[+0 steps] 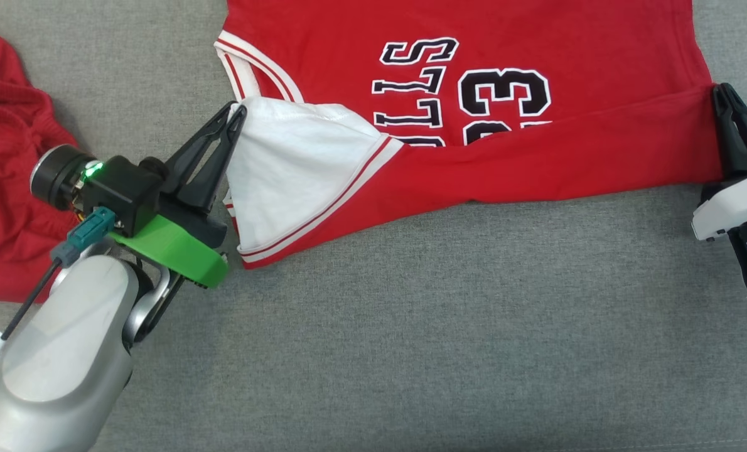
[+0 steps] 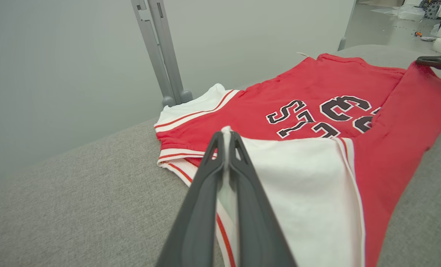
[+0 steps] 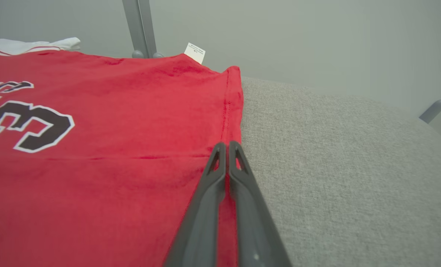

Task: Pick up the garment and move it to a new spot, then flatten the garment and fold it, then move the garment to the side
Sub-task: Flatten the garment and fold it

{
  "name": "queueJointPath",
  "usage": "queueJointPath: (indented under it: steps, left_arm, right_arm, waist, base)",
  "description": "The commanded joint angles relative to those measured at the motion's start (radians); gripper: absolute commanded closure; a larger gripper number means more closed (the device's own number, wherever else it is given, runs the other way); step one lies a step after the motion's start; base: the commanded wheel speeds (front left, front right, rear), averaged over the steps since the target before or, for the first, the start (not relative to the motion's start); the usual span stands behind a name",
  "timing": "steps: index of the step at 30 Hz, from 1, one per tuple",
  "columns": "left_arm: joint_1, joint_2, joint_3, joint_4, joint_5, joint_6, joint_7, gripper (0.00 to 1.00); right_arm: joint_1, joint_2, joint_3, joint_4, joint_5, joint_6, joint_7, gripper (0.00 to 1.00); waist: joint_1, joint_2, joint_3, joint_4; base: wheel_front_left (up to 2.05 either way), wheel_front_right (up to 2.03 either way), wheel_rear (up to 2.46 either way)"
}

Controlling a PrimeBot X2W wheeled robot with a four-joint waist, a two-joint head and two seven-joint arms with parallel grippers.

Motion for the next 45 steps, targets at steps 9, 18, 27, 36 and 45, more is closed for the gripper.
queueJointPath:
  steps: [9,18,27,36,45]
  left_arm:
    - [-0.098,-0.004,-0.011,0.101,0.049,-0.005,-0.033,1.0]
    - [-0.125,-0.027,0.02,0.113,0.099,-0.007,-0.041,1.0]
    - [-0.106,-0.074,0.058,0.185,0.097,-0.008,-0.041,0.0]
    - [0.124,-0.142,0.196,0.069,0.089,0.108,-0.041,0.0]
    - [0.368,-0.213,0.201,0.062,0.056,0.161,-0.041,0.0]
  right_arm:
    - [-0.082,0.009,0.006,0.027,-0.019,-0.002,-0.003,1.0]
    - [-0.098,0.045,-0.034,0.027,-0.06,-0.002,-0.003,1.0]
    - [-0.113,0.074,-0.054,0.04,-0.061,-0.002,-0.003,0.0]
    - [0.003,0.112,-0.148,-0.097,-0.09,-0.002,-0.003,0.0]
    - [0.123,0.141,-0.191,-0.149,-0.064,-0.002,-0.003,0.0]
  waist:
    - [0.0001,0.0,0.045,-0.005]
    - [0.0001,0.0,0.056,-0.007]
    - [0.0001,0.0,0.046,-0.012]
    - [0.0001,0.0,-0.029,-0.028]
    - [0.0001,0.0,-0.081,-0.018]
  base:
    - [0.0,0.0,0.0]
    - [0.0,0.0,0.0]
    - [0.0,0.0,0.0]
    - [0.0,0.0,0.0]
    - [0.0,0.0,0.0]
